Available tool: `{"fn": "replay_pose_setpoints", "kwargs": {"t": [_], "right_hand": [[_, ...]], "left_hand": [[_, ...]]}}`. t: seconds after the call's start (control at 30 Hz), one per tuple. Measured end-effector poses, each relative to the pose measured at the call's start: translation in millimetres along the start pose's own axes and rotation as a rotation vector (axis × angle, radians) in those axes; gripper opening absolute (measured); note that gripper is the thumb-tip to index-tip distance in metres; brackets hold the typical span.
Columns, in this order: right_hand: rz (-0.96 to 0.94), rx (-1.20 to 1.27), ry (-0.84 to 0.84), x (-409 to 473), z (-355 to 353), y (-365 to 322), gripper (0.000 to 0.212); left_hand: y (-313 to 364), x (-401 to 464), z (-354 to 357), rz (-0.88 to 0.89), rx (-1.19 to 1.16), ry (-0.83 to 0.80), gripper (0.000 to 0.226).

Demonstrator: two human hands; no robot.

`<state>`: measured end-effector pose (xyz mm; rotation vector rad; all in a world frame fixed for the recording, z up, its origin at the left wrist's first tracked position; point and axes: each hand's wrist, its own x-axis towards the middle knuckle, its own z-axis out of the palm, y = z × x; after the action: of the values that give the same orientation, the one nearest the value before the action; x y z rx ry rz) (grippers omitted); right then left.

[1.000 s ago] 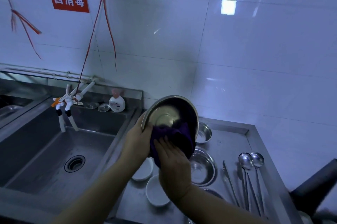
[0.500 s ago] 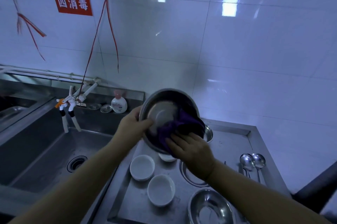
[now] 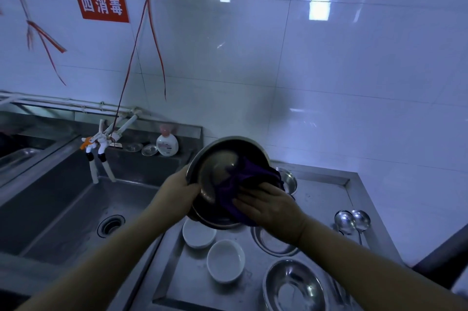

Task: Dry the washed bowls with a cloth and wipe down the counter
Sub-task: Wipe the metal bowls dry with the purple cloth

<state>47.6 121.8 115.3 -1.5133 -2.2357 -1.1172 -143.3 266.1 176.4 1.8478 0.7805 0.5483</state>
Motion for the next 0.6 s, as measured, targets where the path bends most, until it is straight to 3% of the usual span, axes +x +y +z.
{"fn": "replay_pose_setpoints", "kwargs": {"t": [0.17,0.3,0.47,0.6], "right_hand": [[-0.096,-0.066,-0.065,0,2,5,0.028],[-0.137,-0.07,-0.23,5,-1,6,0.042],[0.112,-0.032,-0.34,14,-4,-3,0.073],[0.355,0.076,-0.237,20,-4,-30,0.068]], "left_hand": [[4,7,-11,-0.039,0.128,-0.045,0.023],[8,7,-9,-0.024,0.177,-0.071,0.027],[6,6,-10,-0.007,0.169,-0.029,0.03],[7,2,1,-0.05,-0.048,0.063,0.036]]}}
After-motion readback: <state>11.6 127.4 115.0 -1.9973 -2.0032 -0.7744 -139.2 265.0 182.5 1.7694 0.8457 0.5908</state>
